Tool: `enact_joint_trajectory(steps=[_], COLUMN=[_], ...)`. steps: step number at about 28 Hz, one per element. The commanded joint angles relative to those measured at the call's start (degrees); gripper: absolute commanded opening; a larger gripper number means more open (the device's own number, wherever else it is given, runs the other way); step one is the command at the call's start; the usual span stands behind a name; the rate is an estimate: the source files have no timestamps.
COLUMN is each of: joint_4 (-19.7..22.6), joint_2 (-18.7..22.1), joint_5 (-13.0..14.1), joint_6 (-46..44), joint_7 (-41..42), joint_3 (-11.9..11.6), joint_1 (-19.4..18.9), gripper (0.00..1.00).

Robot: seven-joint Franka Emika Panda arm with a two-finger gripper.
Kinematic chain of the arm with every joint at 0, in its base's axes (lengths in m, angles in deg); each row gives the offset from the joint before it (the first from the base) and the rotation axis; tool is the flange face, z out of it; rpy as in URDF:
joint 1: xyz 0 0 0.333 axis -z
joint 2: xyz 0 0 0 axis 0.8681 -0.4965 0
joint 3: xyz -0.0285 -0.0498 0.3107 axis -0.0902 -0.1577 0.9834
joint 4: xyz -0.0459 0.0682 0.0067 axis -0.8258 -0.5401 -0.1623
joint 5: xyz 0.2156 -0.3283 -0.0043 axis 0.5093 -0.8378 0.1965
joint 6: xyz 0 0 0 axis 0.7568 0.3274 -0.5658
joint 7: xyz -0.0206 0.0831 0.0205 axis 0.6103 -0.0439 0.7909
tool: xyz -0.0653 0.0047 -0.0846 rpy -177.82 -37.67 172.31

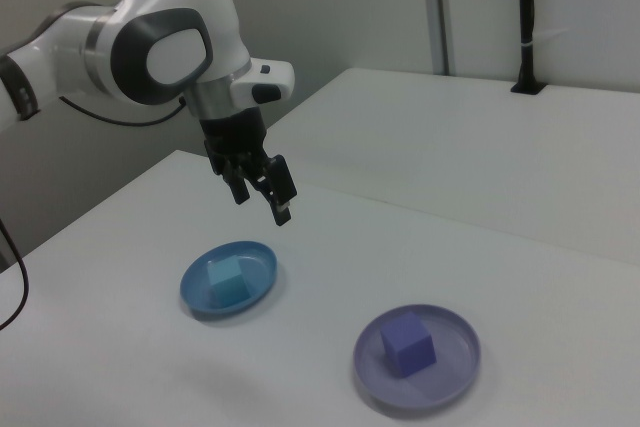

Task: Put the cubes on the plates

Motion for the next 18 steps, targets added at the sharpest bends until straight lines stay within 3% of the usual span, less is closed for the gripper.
enact_joint_trajectory(steps=[1,18], joint_4=[0.25,0.42], joint_2=[1.49,1.93], joint_5=[1.97,2.24], joint_6=[-0.28,-1.43], joint_7=[0.61,0.61], joint_3=[-0.76,-0.15], joint_1=[0.16,-0.19], gripper=[1.00,1.00])
